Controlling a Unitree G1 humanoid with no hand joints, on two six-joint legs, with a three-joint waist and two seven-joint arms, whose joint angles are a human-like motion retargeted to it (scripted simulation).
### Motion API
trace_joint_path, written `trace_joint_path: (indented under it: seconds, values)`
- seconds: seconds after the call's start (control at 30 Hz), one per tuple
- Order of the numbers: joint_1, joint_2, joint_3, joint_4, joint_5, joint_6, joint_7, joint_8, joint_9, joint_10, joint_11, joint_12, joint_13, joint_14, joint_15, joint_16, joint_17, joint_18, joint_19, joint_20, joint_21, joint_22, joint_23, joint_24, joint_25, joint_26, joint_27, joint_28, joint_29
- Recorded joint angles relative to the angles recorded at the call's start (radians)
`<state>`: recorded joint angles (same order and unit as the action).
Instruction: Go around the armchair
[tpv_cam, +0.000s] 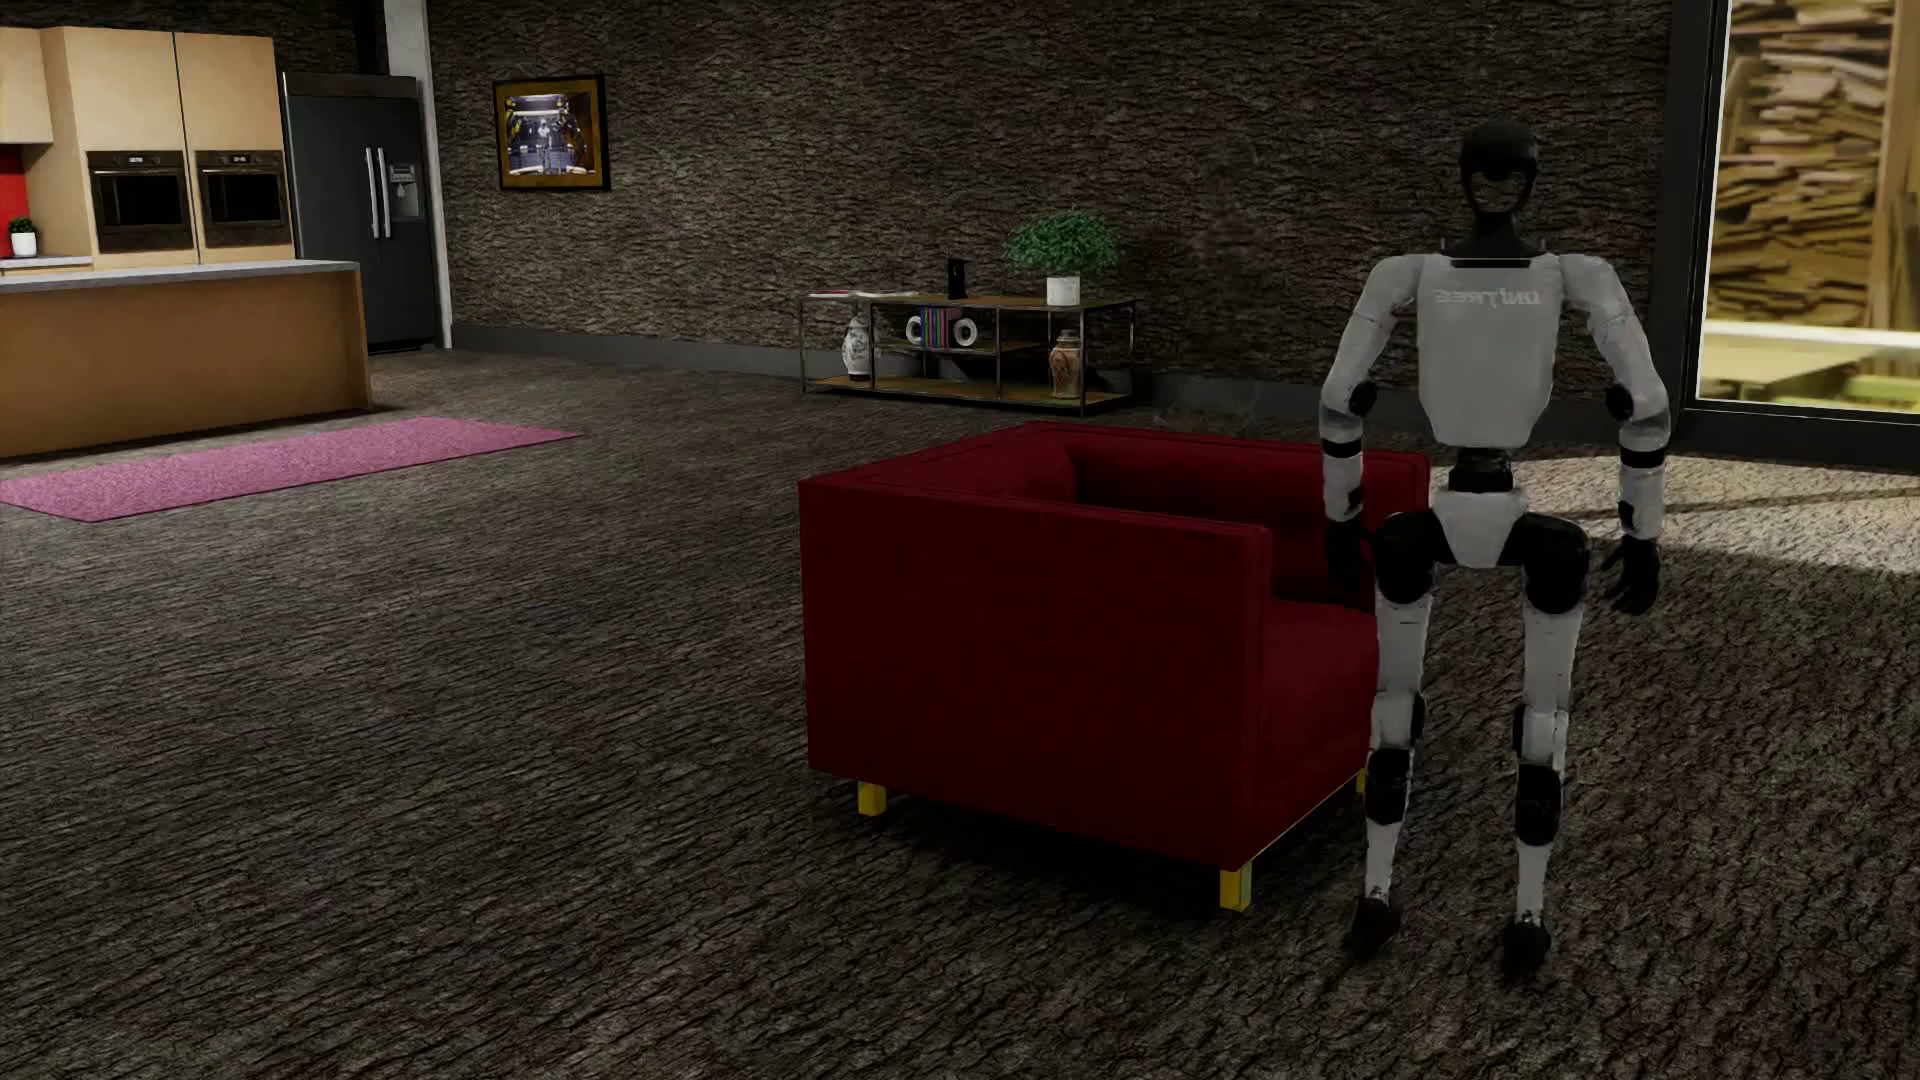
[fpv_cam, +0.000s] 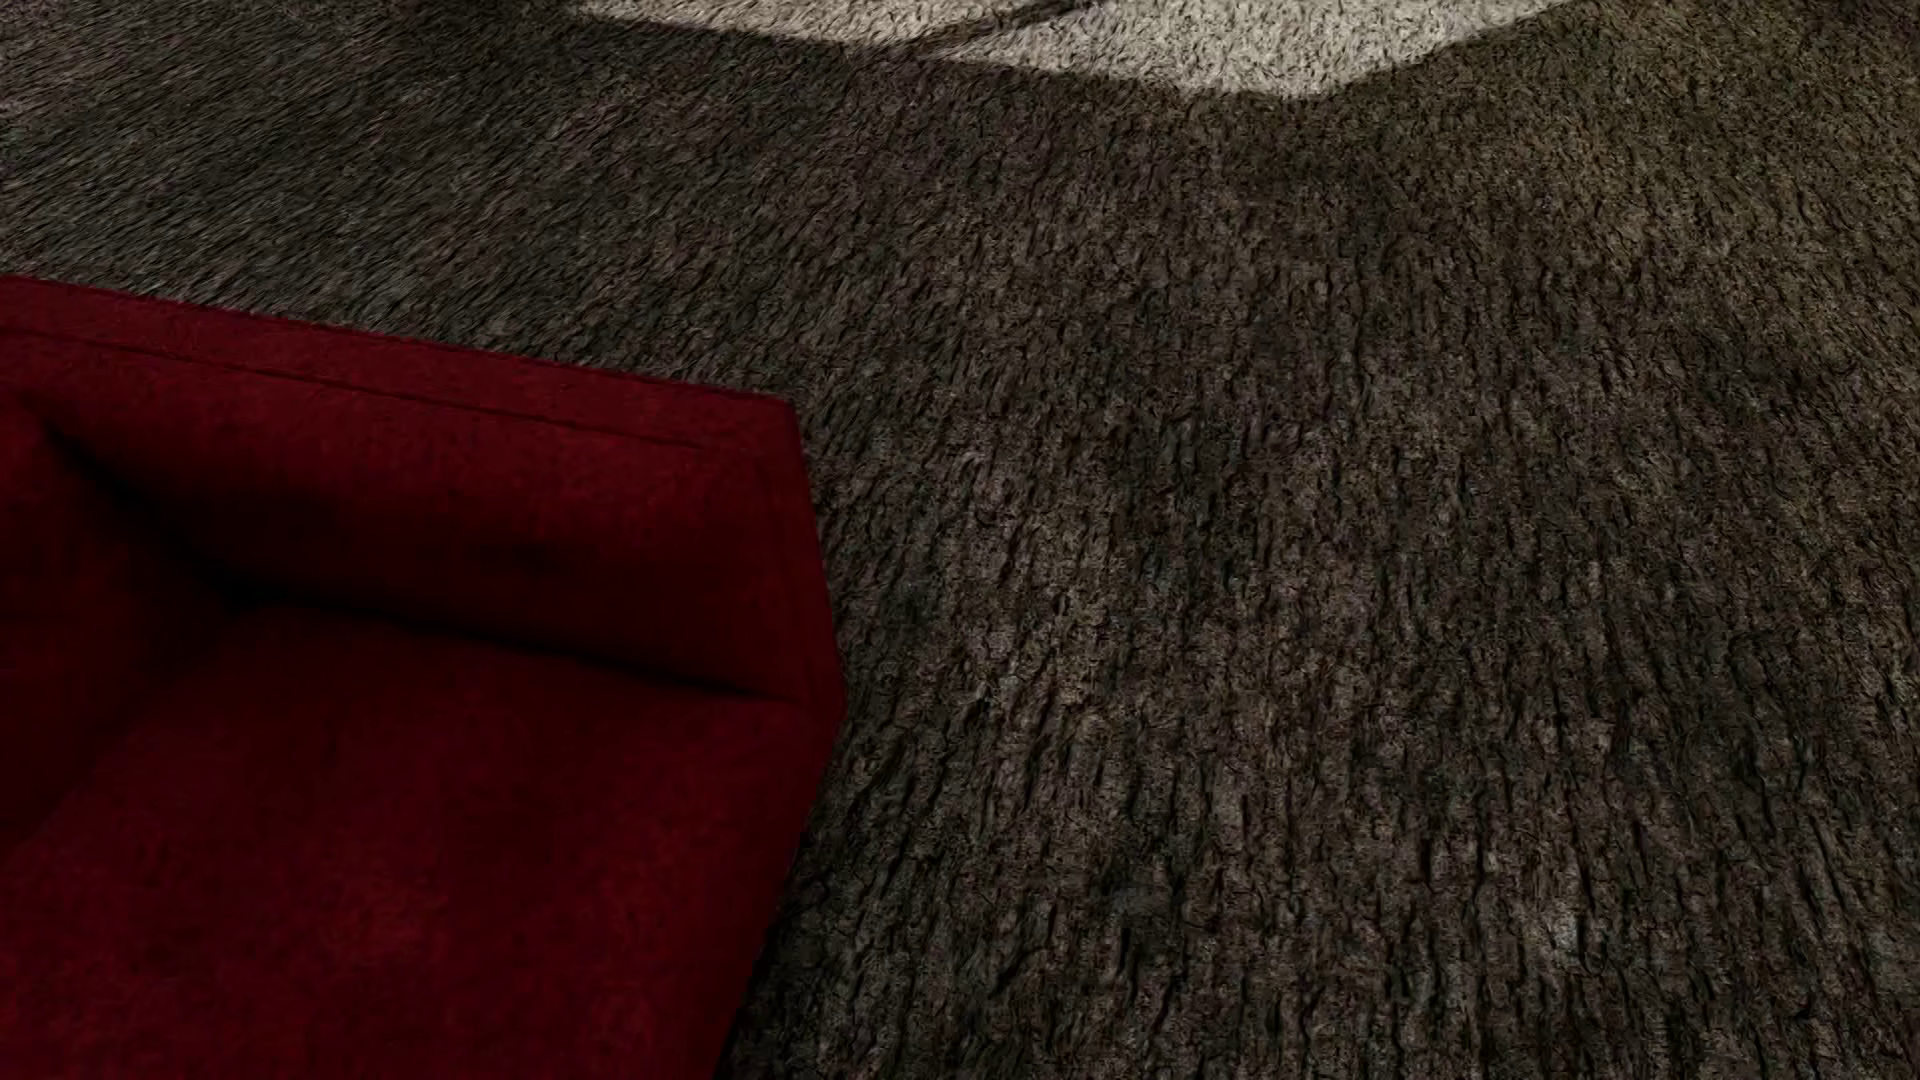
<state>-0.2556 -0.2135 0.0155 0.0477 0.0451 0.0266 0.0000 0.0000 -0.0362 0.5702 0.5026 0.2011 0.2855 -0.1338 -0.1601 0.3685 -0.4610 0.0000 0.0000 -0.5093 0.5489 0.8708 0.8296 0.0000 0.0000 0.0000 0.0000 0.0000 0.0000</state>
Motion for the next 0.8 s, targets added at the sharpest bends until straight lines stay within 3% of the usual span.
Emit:
trace_joint_path:
  seconds: [0.23, 0.43, 0.67, 0.8]
  values:
    - [0.079, 0.011, 0.000, 0.021, 0.013, 0.005, 0.000, 0.000, -0.014, -0.068, -0.018, 0.002, -0.049, -0.048, -0.033, -0.003, 0.037, 0.000, 0.000, -0.112, -0.027, 0.050, -0.037, 0.000, 0.000, 0.000, 0.000, 0.000, 0.000]
    - [0.101, -0.003, -0.021, 0.022, 0.014, 0.011, 0.000, 0.000, -0.014, -0.078, -0.010, -0.022, -0.035, -0.081, -0.044, 0.013, 0.071, 0.000, 0.000, -0.069, 0.014, 0.061, -0.118, 0.000, 0.000, 0.000, 0.000, 0.000, 0.000]
    - [0.128, -0.029, -0.066, 0.035, 0.036, 0.016, 0.000, 0.000, -0.027, -0.078, 0.031, -0.029, -0.008, -0.142, -0.067, 0.020, 0.062, 0.000, 0.000, -0.027, 0.029, 0.021, -0.044, 0.000, 0.000, 0.000, 0.000, 0.000, 0.000]
    - [0.016, -0.004, -0.075, 0.070, 0.068, 0.018, 0.000, 0.000, -0.019, 0.101, 0.029, -0.028, 0.003, -0.123, -0.112, 0.025, 0.056, 0.000, 0.000, 0.018, 0.036, 0.012, 0.012, 0.000, 0.000, 0.000, 0.000, 0.000, 0.000]
